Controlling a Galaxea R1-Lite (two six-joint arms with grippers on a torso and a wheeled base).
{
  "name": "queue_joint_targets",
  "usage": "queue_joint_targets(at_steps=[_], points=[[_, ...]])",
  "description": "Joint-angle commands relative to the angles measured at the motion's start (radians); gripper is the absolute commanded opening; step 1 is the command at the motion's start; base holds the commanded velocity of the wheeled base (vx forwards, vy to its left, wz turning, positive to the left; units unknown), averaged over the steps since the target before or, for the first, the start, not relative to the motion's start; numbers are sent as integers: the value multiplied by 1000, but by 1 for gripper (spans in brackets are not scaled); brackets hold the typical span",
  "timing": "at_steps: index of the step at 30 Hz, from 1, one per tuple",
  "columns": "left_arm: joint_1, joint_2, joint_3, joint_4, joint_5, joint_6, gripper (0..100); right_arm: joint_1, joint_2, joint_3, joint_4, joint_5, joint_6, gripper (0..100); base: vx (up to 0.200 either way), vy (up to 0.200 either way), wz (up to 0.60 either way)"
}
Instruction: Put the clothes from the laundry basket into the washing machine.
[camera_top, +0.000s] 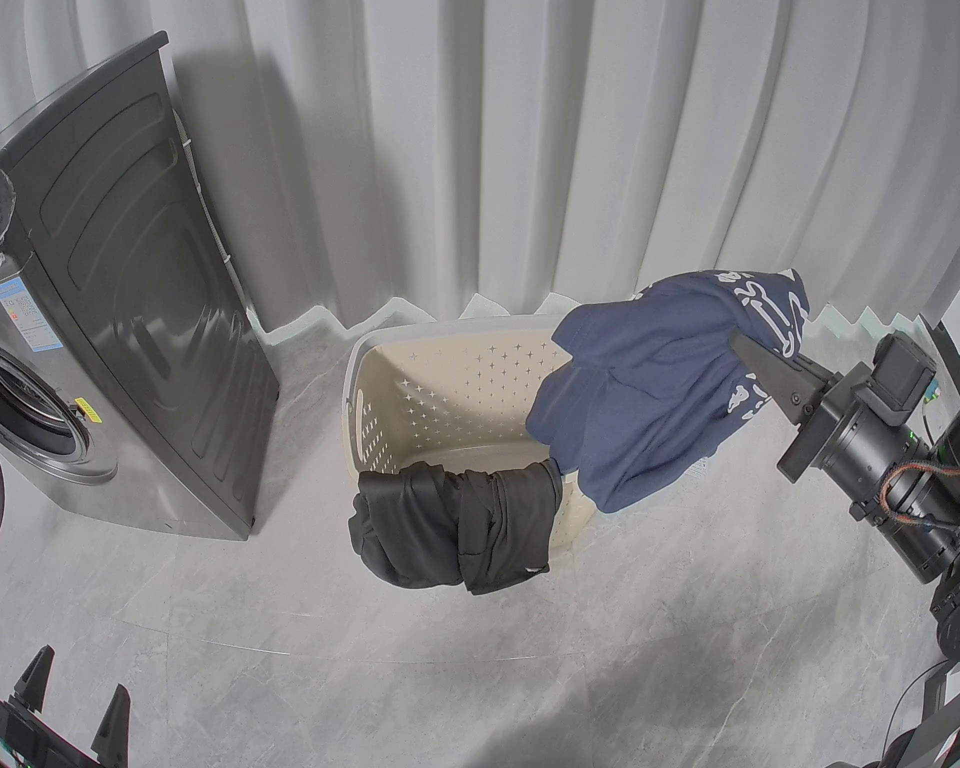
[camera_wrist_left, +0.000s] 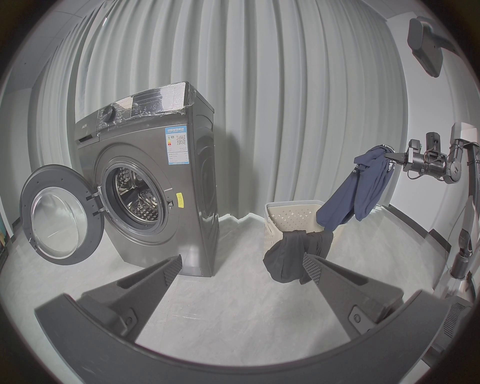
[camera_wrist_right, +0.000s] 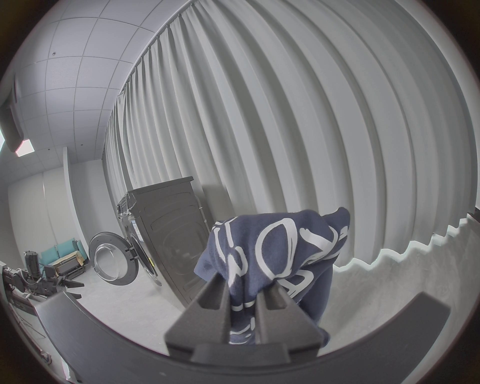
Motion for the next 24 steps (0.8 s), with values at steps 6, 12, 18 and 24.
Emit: queue_joint_targets(at_steps=[6,12,18,24], points=[[0,-18,16,0,0,-2,100,1,1,-4,-8,5,0,0,0,200,0],[-1,-18,15,0,0,-2,100,2,10,-9,-11,8,0,0,0,200,0],[-1,-18,15,0,0,-2,100,4,10,-10,-13,9,0,0,0,200,0],[-1,-18,15,0,0,-2,100,4,10,-12,-13,11,0,0,0,200,0]])
